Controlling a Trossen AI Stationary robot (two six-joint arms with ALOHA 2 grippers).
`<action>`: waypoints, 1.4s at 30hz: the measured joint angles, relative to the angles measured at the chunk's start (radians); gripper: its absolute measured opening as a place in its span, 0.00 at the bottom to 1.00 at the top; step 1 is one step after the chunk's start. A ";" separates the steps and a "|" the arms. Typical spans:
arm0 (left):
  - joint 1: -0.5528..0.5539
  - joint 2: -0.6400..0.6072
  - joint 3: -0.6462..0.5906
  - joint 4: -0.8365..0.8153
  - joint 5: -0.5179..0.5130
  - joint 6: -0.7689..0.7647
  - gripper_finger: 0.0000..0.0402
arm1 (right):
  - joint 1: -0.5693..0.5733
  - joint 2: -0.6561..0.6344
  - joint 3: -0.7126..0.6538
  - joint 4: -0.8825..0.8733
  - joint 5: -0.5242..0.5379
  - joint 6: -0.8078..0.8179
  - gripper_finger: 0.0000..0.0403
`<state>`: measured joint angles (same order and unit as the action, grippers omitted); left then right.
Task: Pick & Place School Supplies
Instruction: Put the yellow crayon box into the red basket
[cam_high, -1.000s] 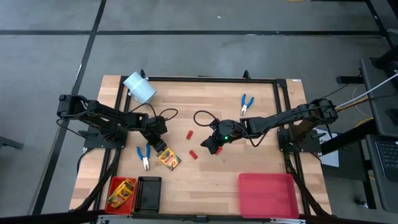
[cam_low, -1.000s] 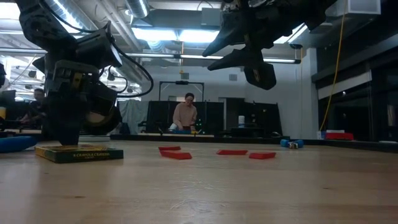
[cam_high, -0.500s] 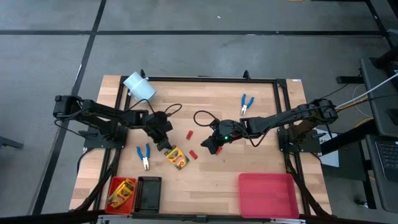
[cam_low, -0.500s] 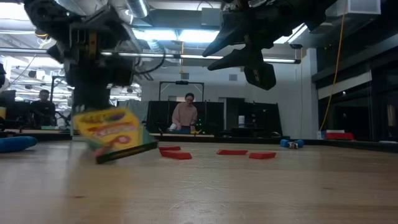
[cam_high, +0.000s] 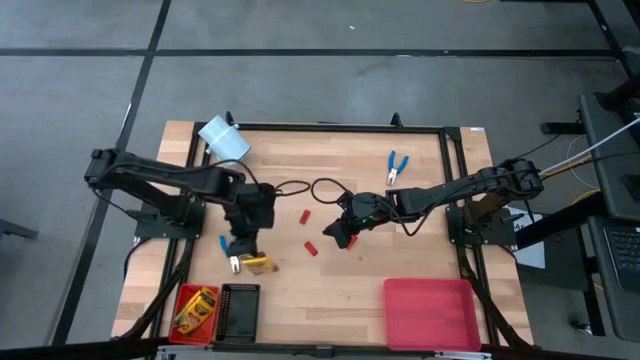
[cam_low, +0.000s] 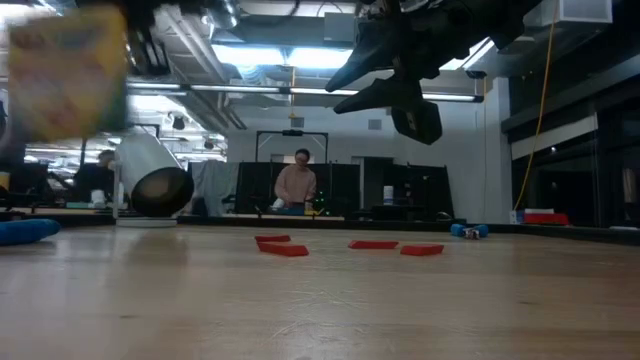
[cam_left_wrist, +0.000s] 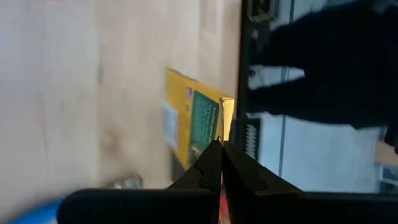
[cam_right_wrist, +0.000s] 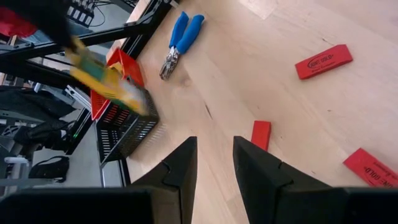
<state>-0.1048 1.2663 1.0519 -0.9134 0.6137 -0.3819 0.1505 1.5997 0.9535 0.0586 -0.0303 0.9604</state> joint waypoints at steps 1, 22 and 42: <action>-0.012 -0.001 0.036 -0.049 0.002 0.000 0.00 | 0.000 0.000 0.000 0.000 0.001 0.000 0.27; -0.328 -0.079 0.201 -0.270 0.131 -0.601 0.00 | -0.006 0.000 0.000 0.001 0.015 -0.065 0.27; -0.358 -0.078 -0.145 0.115 0.517 -0.934 0.00 | -0.005 0.000 0.000 0.000 0.042 -0.136 0.27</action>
<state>-0.4630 1.1881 0.9068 -0.7980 1.1308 -1.3160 0.1455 1.5997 0.9535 0.0589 0.0113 0.8249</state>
